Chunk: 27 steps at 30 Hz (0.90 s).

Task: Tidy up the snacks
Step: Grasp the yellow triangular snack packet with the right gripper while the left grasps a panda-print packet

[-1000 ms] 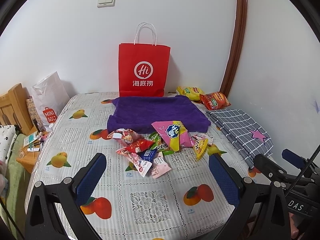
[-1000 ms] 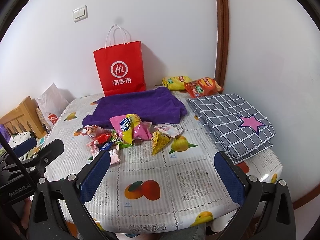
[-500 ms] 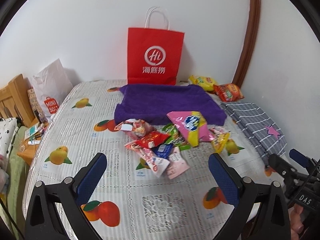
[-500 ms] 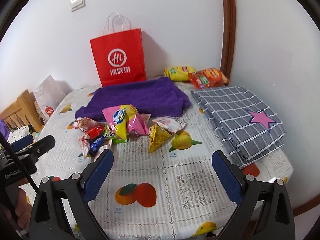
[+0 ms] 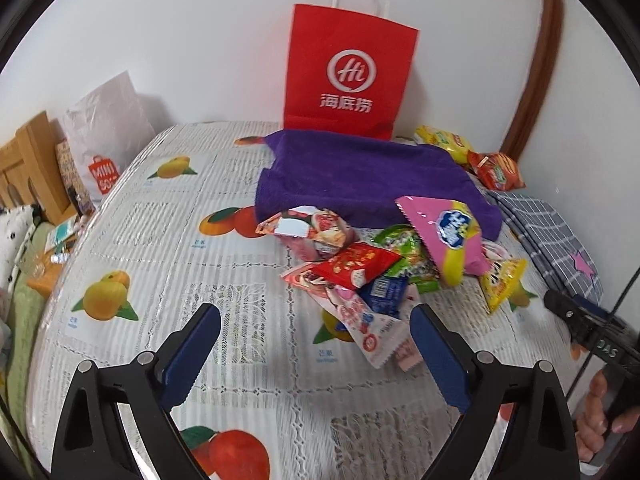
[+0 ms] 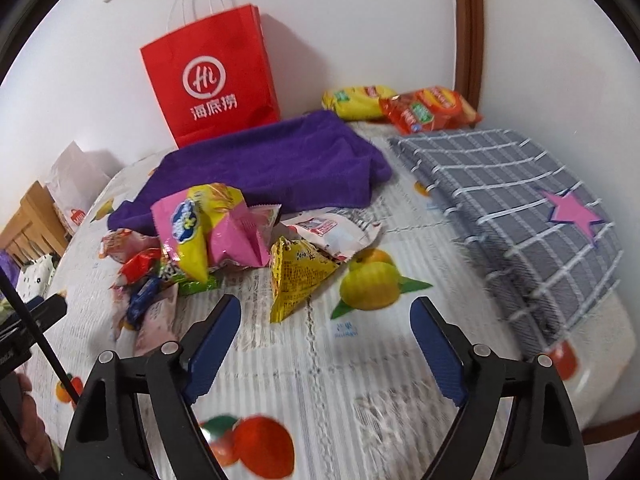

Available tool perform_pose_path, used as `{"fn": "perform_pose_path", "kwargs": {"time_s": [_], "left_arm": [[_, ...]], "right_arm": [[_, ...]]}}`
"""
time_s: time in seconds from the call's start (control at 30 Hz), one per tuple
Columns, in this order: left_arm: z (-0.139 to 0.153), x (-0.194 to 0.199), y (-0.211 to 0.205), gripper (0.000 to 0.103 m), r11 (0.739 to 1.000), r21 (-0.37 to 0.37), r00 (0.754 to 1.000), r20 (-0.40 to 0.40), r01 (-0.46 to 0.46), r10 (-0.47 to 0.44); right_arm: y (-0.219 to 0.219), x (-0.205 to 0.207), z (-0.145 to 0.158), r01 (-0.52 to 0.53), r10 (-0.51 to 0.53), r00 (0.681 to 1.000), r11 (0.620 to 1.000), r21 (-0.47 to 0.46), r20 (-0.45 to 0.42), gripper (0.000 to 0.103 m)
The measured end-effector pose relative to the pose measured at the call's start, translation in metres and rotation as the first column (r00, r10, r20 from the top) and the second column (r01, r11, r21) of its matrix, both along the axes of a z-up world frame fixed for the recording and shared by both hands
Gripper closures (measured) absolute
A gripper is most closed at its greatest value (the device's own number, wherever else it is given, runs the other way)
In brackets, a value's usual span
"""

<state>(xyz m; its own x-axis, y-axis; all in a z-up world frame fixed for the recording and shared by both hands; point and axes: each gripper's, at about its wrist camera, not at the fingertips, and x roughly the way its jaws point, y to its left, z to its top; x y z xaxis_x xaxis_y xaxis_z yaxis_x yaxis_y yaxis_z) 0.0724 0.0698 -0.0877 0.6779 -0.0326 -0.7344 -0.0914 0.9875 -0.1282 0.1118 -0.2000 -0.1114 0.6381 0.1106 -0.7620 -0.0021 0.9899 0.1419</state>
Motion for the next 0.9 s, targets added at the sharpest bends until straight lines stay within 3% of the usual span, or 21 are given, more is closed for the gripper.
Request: {"fn": "perform_pose_path", "kwargs": {"time_s": [0.3,0.53,0.67,0.9], "left_arm": [[-0.015,0.011,0.004,0.008,1.0,-0.001,1.0,-0.01,0.019,-0.019],[-0.026,0.019,0.01,0.008,1.0,-0.009,0.999,-0.03,0.02,-0.02],[-0.029,0.024,0.014,0.008,1.0,-0.03,0.999,-0.039,0.006,-0.007],[-0.025,0.035,0.013,0.008,0.998,-0.068,1.0,-0.028,0.006,-0.008]], "right_arm": [[0.015,0.037,-0.033,-0.002,0.003,1.0,1.0,0.03,-0.03,0.022],[0.024,0.052,-0.046,-0.013,0.013,0.999,1.0,0.006,-0.045,0.055],[0.025,0.048,-0.045,-0.029,0.029,0.999,1.0,-0.012,-0.028,0.064],[0.016,0.024,-0.036,-0.08,0.079,0.997,0.997,-0.011,-0.017,0.065]]}}
